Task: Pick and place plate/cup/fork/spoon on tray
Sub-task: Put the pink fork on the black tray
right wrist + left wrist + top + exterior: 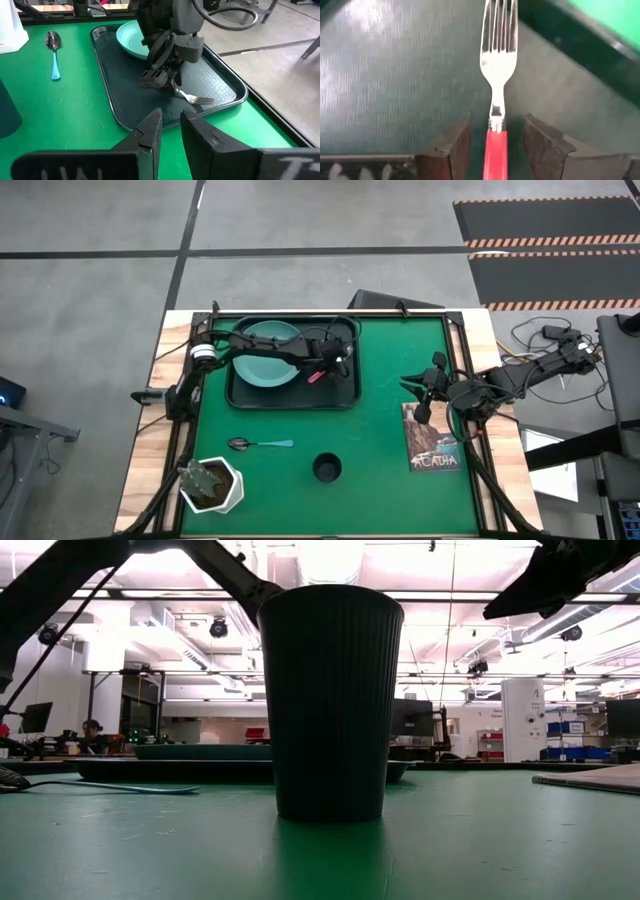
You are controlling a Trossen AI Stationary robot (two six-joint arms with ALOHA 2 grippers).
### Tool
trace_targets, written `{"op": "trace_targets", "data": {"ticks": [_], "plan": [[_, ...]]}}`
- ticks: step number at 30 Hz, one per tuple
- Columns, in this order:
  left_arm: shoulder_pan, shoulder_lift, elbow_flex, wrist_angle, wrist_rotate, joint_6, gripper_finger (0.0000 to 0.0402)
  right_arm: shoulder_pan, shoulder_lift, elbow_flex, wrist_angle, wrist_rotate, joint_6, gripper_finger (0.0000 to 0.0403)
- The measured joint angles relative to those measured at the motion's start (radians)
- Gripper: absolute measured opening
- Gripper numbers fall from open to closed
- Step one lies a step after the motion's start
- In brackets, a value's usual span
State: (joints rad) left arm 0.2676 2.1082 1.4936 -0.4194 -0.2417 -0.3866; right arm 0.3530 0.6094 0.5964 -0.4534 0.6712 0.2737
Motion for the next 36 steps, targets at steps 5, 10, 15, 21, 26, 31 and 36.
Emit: {"op": "trace_targets", "data": {"ticks": [5,10,15,21,26,31,36], "plan": [[0.001,0.000,-0.014,0.004,-0.002,0.000,0.0097,0.000,0.000,0.000,0.000,0.000,0.000,0.0059],[0.001,-0.002,-0.027,0.019,-0.003,-0.024,0.0037,0.000,0.000,0.000,0.000,0.000,0.000,0.0059],[0.001,-0.002,-0.027,0.026,-0.004,-0.027,0.0022,0.000,0.000,0.000,0.000,0.000,0.000,0.0059],[0.001,-0.007,-0.018,0.014,-0.004,-0.094,0.0036,0.000,0.000,0.000,-0.002,0.000,0.000,0.0059],[0.004,-0.019,-0.016,-0.003,-0.050,-0.208,0.0042,0.000,0.000,0.000,-0.007,-0.001,0.005,0.0059],[0.013,-0.019,-0.016,-0.057,-0.135,-0.355,0.0044,0.000,0.000,0.000,-0.009,-0.026,0.008,0.0059],[0.021,-0.019,-0.028,-0.070,-0.153,-0.504,0.0045,0.000,0.000,0.000,-0.010,-0.028,0.008,0.0059]]}}
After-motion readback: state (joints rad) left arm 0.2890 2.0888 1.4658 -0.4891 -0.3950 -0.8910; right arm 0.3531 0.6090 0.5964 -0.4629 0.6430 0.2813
